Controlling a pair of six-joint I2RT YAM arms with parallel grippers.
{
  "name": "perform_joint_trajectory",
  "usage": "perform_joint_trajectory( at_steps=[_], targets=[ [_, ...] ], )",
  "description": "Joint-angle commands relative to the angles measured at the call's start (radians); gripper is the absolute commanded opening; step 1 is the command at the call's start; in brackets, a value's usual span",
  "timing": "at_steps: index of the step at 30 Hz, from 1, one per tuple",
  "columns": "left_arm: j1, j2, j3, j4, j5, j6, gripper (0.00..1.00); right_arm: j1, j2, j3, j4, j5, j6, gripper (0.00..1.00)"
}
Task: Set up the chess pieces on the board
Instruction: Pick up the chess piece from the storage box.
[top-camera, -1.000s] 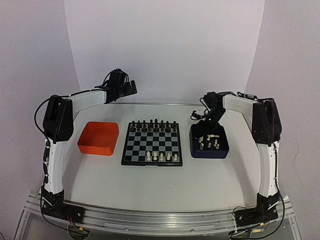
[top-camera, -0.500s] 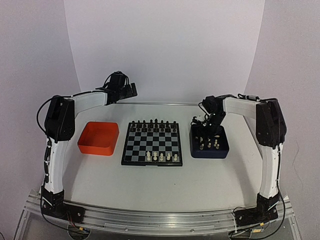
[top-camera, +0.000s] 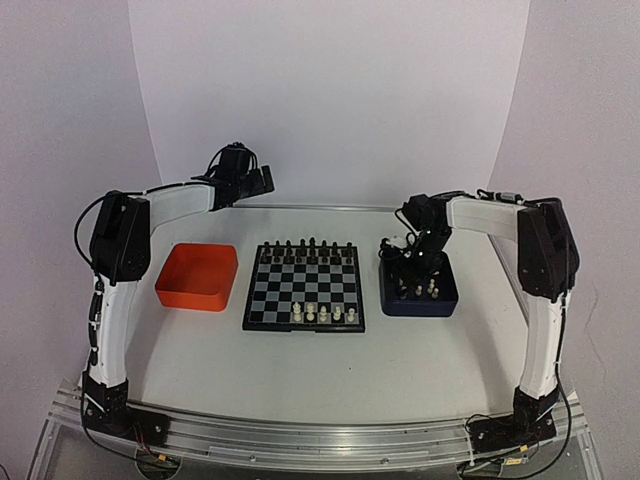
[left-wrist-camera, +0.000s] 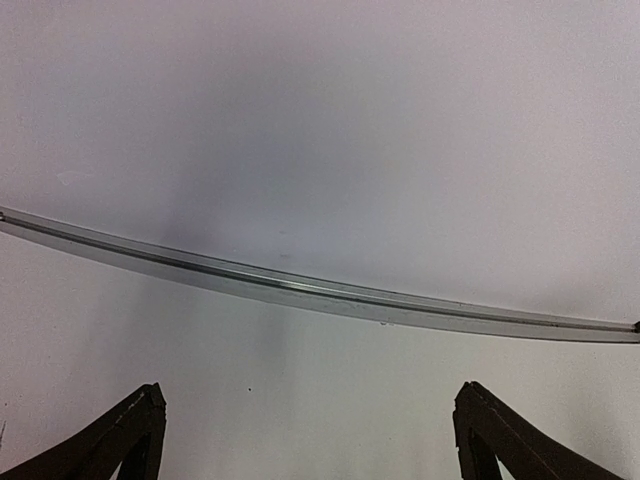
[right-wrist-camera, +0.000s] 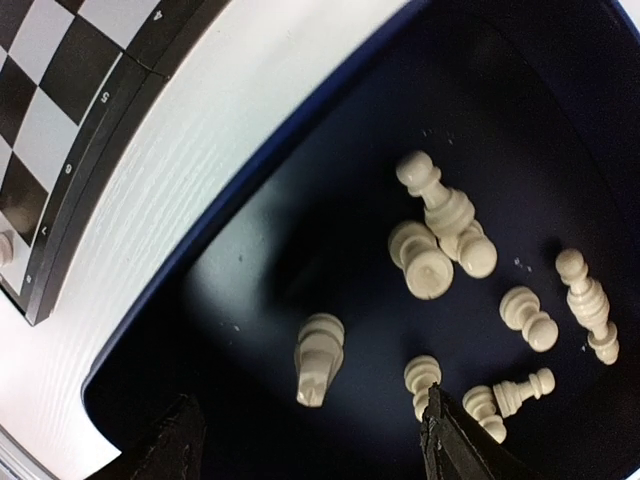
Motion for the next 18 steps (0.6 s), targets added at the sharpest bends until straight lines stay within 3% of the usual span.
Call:
perform_joint_trajectory(
  at_steps=[1, 9, 18],
  targets=[
    [0.005, 0.010, 0.042, 0.034, -0.011, 0.010, 1.00, 0.004, 0.064, 0.055, -0.013, 0.017, -0.038, 0.71],
    [0.008, -0.007, 0.015, 0.033, -0.032, 0.007, 1.00, 0.004, 0.098, 0.055, -0.028, 0.046, -0.109, 0.71],
    [0.008, -0.003, 0.017, 0.033, -0.030, -0.004, 1.00, 0.005, 0.141, 0.101, -0.045, 0.197, -0.141, 0.71]
  ],
)
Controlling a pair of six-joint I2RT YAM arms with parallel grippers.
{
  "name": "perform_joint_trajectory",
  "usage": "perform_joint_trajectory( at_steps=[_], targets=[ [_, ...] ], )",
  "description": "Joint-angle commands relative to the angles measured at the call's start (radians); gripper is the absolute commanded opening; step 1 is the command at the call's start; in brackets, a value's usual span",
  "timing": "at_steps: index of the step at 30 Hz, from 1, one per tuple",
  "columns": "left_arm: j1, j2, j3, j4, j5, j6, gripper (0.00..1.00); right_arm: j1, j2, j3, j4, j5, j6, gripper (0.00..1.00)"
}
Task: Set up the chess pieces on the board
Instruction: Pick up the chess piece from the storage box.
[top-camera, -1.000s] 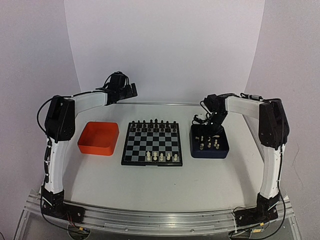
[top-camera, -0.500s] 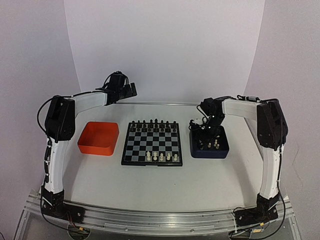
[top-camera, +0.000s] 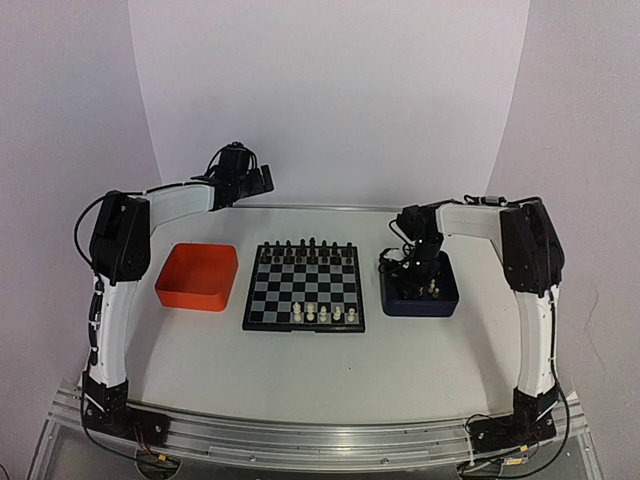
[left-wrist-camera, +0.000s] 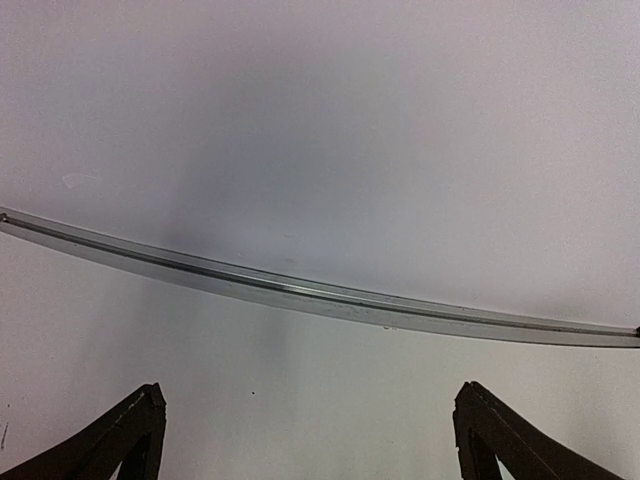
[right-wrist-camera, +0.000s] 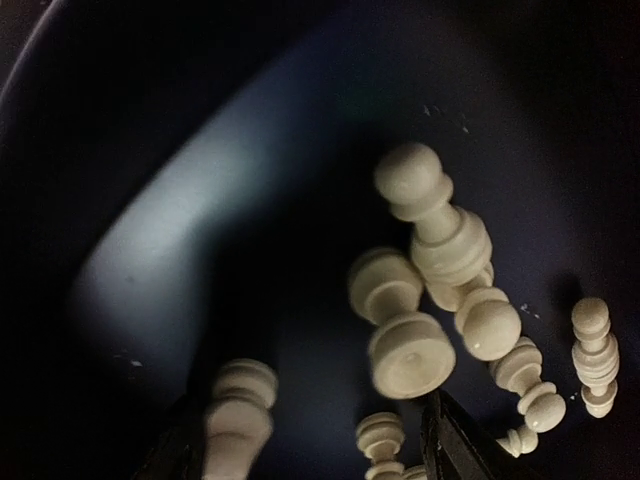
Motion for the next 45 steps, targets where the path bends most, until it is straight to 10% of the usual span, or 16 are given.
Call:
perform_joint_trajectory(
  at_steps=[1, 27, 45],
  targets=[
    [0.005, -0.005, 0.012, 0.028, -0.021, -0.006, 1.00, -0.001, 0.026, 0.060, -0.029, 0.097, -0.014, 0.71],
    [0.011, 0.006, 0.010, 0.048, -0.003, -0.001, 1.00, -0.192, -0.011, 0.221, -0.020, -0.136, 0.351, 0.69],
    [0.012, -0.016, -0.020, 0.040, -0.011, -0.016, 1.00, -0.213, 0.037, 0.212, -0.032, -0.072, 0.154, 0.50]
  ],
)
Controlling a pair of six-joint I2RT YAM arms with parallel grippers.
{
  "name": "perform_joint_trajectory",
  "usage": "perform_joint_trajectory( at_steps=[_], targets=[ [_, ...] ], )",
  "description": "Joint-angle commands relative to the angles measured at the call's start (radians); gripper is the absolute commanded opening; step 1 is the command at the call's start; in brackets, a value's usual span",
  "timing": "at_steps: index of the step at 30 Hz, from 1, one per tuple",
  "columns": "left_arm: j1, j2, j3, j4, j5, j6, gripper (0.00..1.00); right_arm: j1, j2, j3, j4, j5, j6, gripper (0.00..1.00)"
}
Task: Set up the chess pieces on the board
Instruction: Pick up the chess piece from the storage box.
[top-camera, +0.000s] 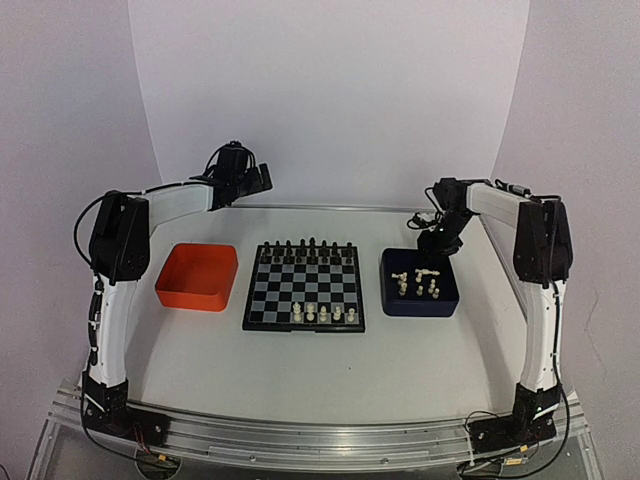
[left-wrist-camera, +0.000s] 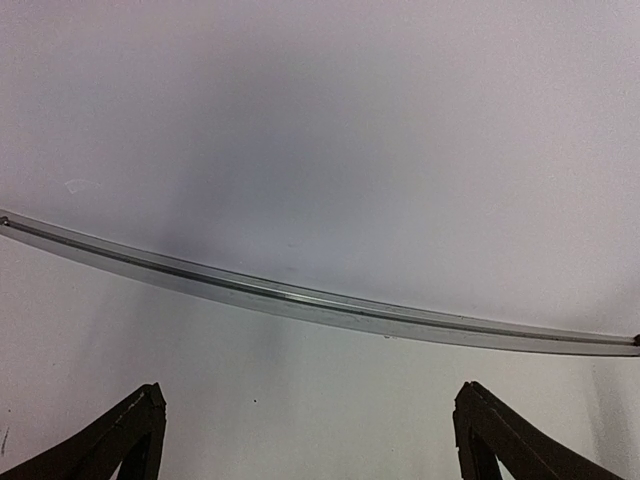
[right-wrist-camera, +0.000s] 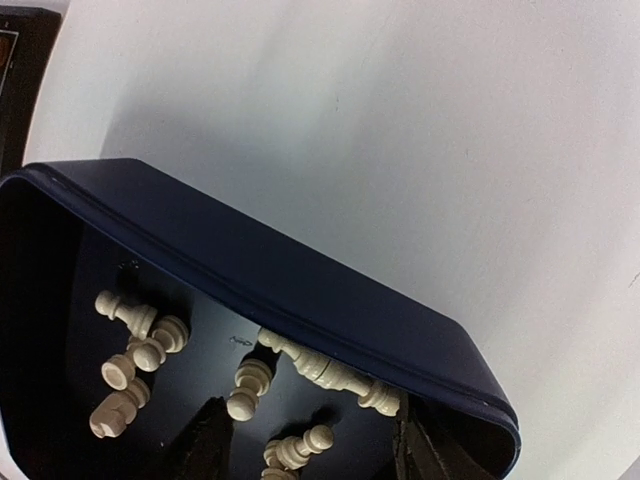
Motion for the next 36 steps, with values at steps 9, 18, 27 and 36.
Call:
perform_joint_trajectory(
  at_steps=[9, 18, 27, 36],
  targets=[
    [0.006, -0.017, -0.020, 0.017, -0.007, -0.012, 1.00, 0.005, -0.026, -0.019, -0.039, 0.085, -0.202, 0.43],
    [0.006, -0.021, -0.032, 0.023, -0.005, -0.003, 1.00, 0.016, 0.015, 0.021, -0.061, 0.054, -0.330, 0.41],
    [0.006, -0.048, -0.070, 0.025, -0.018, -0.001, 1.00, 0.040, 0.080, 0.060, -0.067, 0.085, -0.377, 0.40],
    [0.005, -0.081, -0.116, 0.037, -0.032, -0.015, 1.00, 0.048, 0.115, 0.082, -0.065, 0.123, -0.403, 0.36]
  ],
)
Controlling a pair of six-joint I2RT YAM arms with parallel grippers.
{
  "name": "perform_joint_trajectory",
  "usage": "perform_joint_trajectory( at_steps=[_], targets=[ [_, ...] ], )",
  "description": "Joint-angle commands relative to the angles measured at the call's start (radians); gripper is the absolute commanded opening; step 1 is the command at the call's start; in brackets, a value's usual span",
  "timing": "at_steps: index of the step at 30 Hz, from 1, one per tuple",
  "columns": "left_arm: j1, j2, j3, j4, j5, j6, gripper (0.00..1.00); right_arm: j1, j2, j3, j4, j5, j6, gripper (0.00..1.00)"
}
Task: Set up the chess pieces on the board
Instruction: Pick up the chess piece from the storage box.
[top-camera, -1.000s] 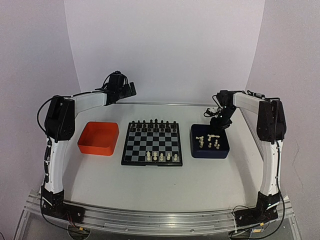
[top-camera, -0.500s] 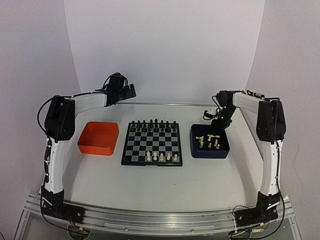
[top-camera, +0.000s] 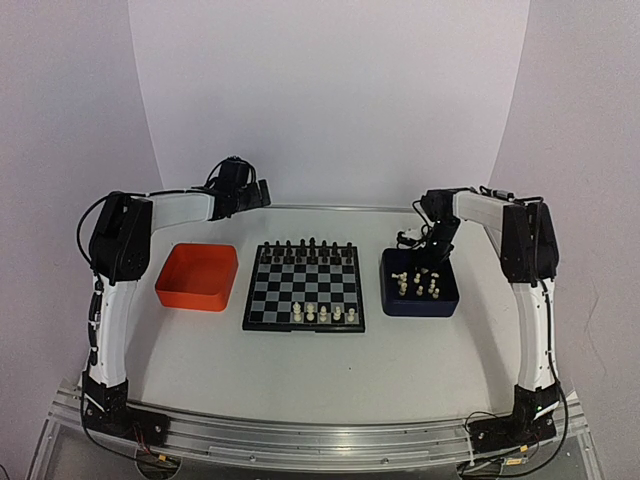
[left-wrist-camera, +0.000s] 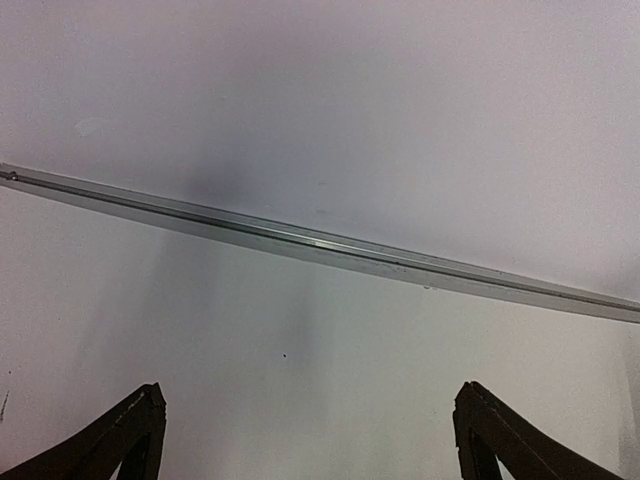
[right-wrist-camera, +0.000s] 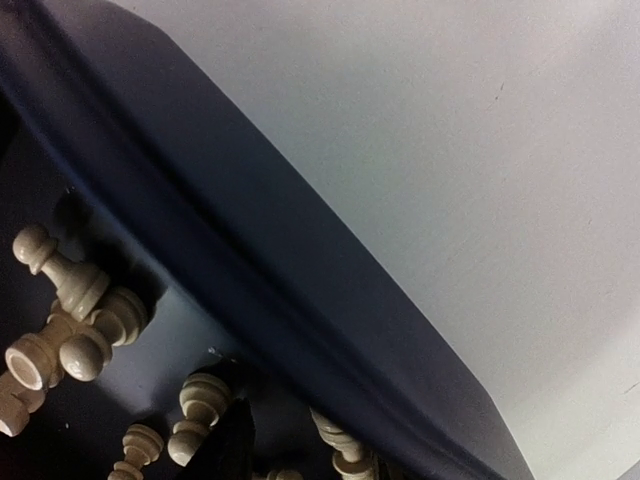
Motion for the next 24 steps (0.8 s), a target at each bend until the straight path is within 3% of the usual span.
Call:
perform_joint_trajectory(
  at_steps=[1, 11, 18, 24],
  targets=[
    [0.005, -0.080, -0.017, 0.030, -0.023, -0.013, 1.00, 0.007, 0.020, 0.045, -0.021, 0.026, -0.023, 0.34],
    [0.006, -0.117, -0.066, 0.040, -0.026, -0.029, 1.00, 0.007, 0.009, 0.062, -0.019, -0.002, 0.047, 0.03],
    [0.004, -0.203, -0.184, 0.172, 0.019, -0.010, 1.00, 0.007, -0.111, -0.005, 0.031, -0.063, 0.151, 0.00],
    [-0.009, -0.308, -0.332, 0.356, 0.126, 0.011, 1.00, 0.007, -0.356, -0.197, 0.183, -0.168, 0.260, 0.00]
  ],
)
